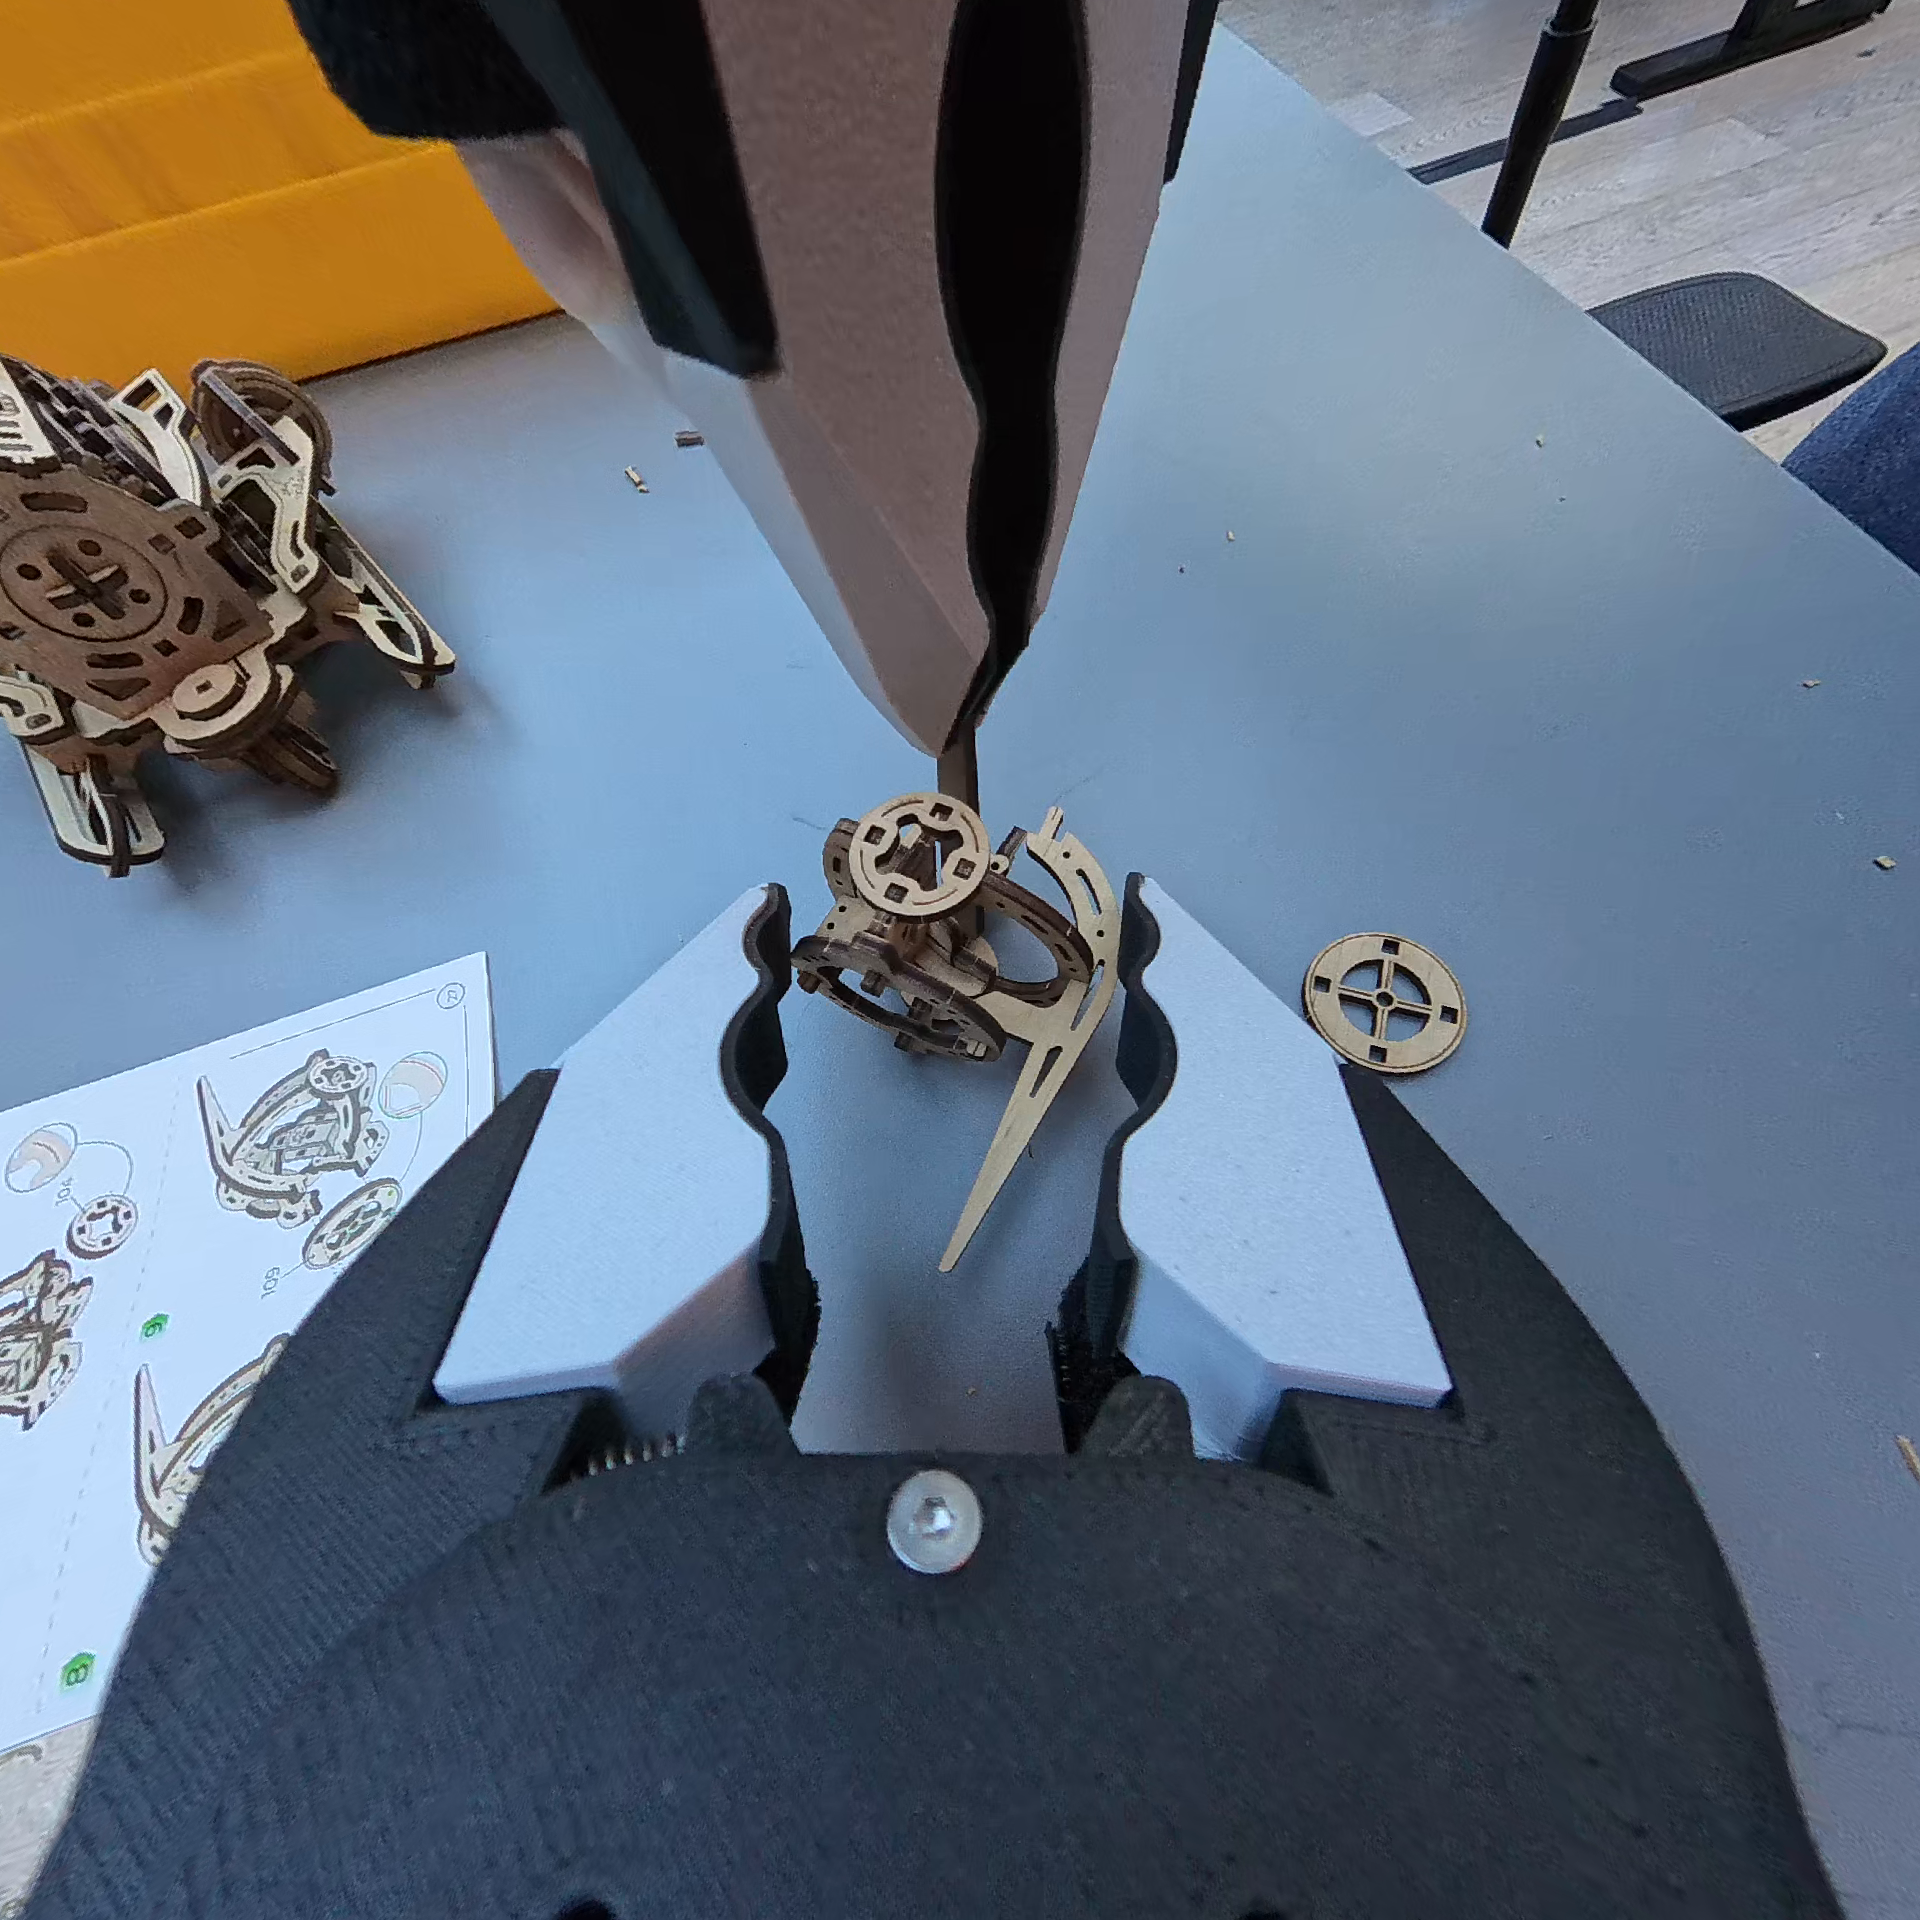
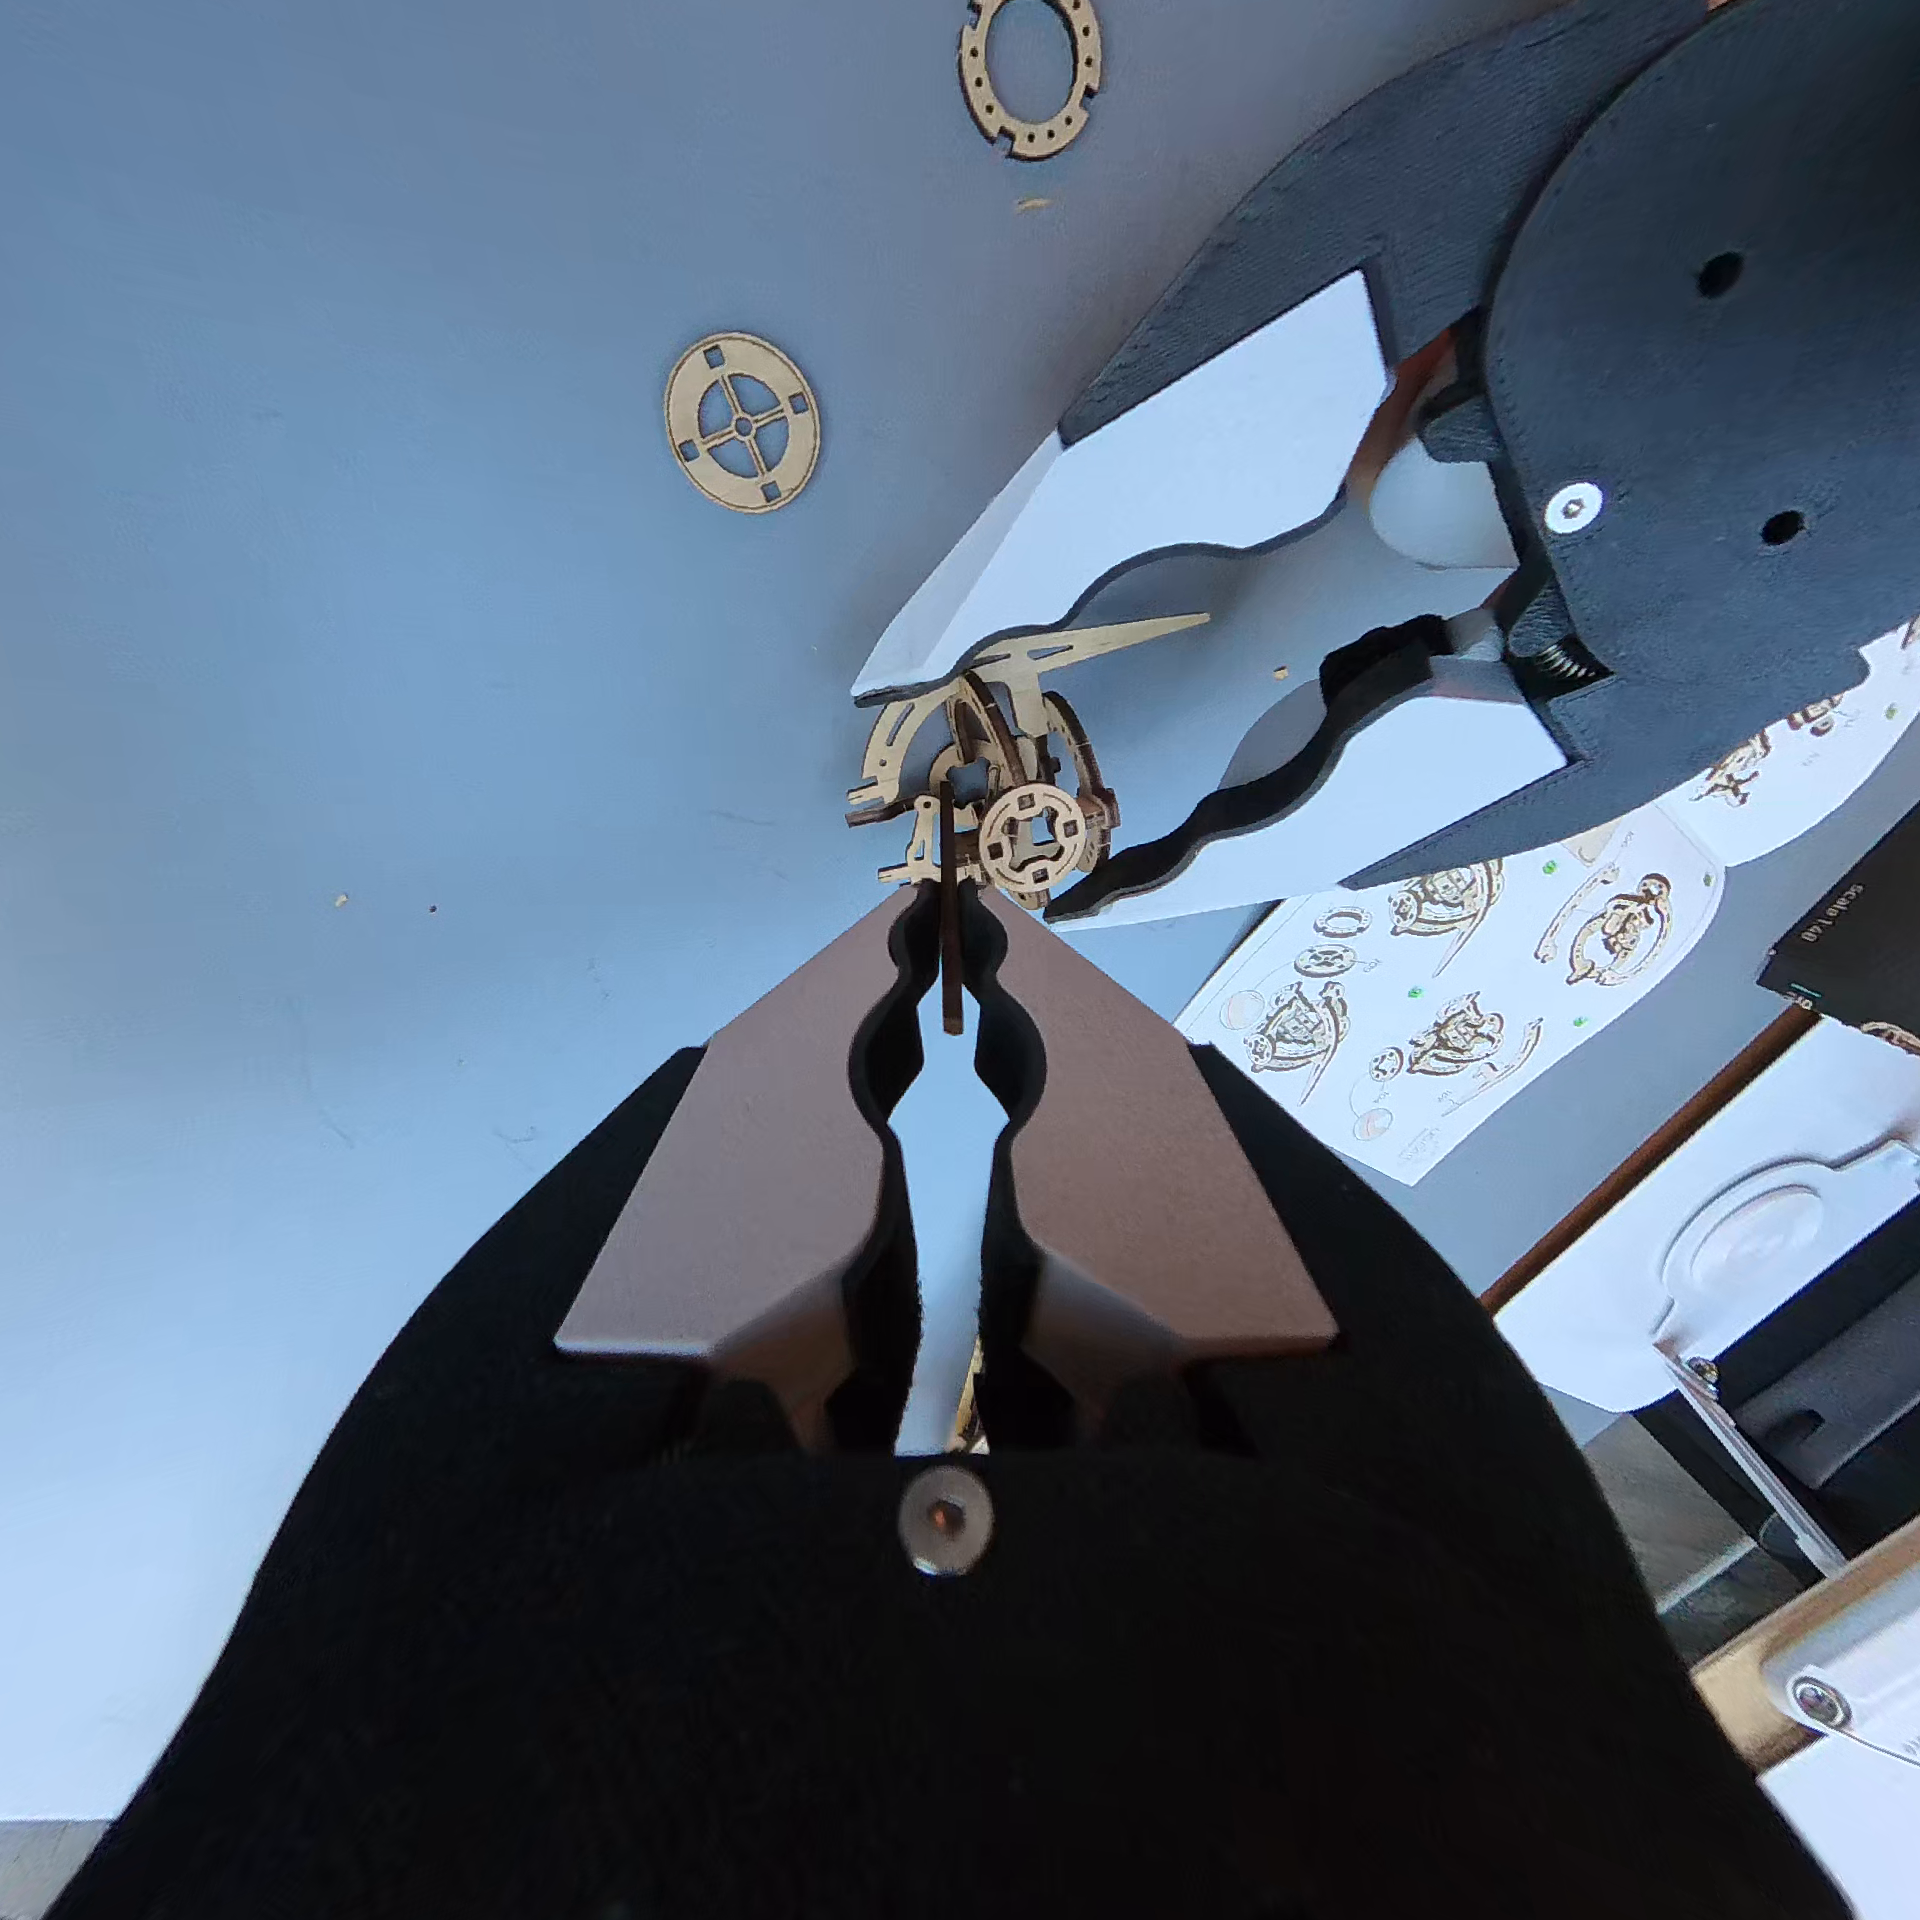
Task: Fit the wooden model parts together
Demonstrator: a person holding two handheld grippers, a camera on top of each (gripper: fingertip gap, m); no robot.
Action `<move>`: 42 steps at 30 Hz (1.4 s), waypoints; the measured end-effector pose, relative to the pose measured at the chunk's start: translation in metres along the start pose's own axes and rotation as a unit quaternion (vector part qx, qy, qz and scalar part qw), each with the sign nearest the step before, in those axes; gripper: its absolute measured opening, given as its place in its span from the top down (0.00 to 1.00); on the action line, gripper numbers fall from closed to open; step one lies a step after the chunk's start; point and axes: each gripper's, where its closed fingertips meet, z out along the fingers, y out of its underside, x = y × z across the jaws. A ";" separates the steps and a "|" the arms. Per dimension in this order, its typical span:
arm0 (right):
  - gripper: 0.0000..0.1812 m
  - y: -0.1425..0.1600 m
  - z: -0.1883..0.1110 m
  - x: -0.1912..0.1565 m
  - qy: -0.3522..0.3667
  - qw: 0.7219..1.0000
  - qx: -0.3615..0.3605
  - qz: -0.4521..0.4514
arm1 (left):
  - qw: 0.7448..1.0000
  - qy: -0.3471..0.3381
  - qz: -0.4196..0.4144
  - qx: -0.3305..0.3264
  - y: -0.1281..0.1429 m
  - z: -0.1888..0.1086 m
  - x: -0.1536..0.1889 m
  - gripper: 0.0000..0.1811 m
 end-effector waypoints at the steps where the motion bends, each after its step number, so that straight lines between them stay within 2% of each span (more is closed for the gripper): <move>1: 1.00 0.000 0.000 0.000 0.004 1.000 0.000 -0.004 | 1.000 0.000 0.000 0.000 0.000 0.000 0.000 0.66; 5: 1.00 0.003 0.009 -0.002 0.012 0.999 -0.020 -0.028 | 1.000 0.003 -0.003 0.000 -0.001 0.001 0.001 0.65; 13: 1.00 -0.008 -0.014 0.003 0.033 0.999 0.030 -0.017 | 1.000 0.003 0.003 0.002 0.000 -0.001 0.002 0.65; 18: 1.00 -0.011 -0.028 -0.004 0.047 0.996 0.076 0.012 | 1.000 -0.002 0.002 0.001 0.000 -0.001 0.002 0.65; 23: 0.99 0.000 -0.050 -0.018 0.105 0.986 0.106 0.074 | 1.000 -0.011 -0.002 -0.005 0.001 -0.002 0.003 0.65; 26: 0.99 0.024 -0.048 -0.028 0.178 0.965 0.126 0.149 | 1.000 -0.022 -0.003 -0.021 0.005 -0.009 0.006 0.65; 30: 0.99 0.067 -0.018 -0.050 0.264 0.933 0.108 0.221 | 0.998 -0.045 -0.014 -0.051 0.013 -0.018 0.006 0.65; 34: 0.97 0.072 0.005 -0.074 0.236 0.915 0.153 0.290 | 0.995 -0.069 -0.025 -0.068 0.016 -0.022 0.007 0.65; 37: 0.85 0.071 0.007 -0.082 0.215 0.902 0.187 0.325 | 0.994 -0.079 -0.041 -0.064 0.016 -0.022 0.007 0.65; 40: 0.82 0.051 -0.012 -0.081 0.209 0.886 0.257 0.324 | 0.993 -0.083 -0.049 -0.072 0.015 -0.021 0.007 0.65; 42: 0.84 0.028 -0.015 -0.086 0.178 0.890 0.294 0.300 | 0.991 -0.083 -0.051 -0.092 0.017 -0.022 0.008 0.65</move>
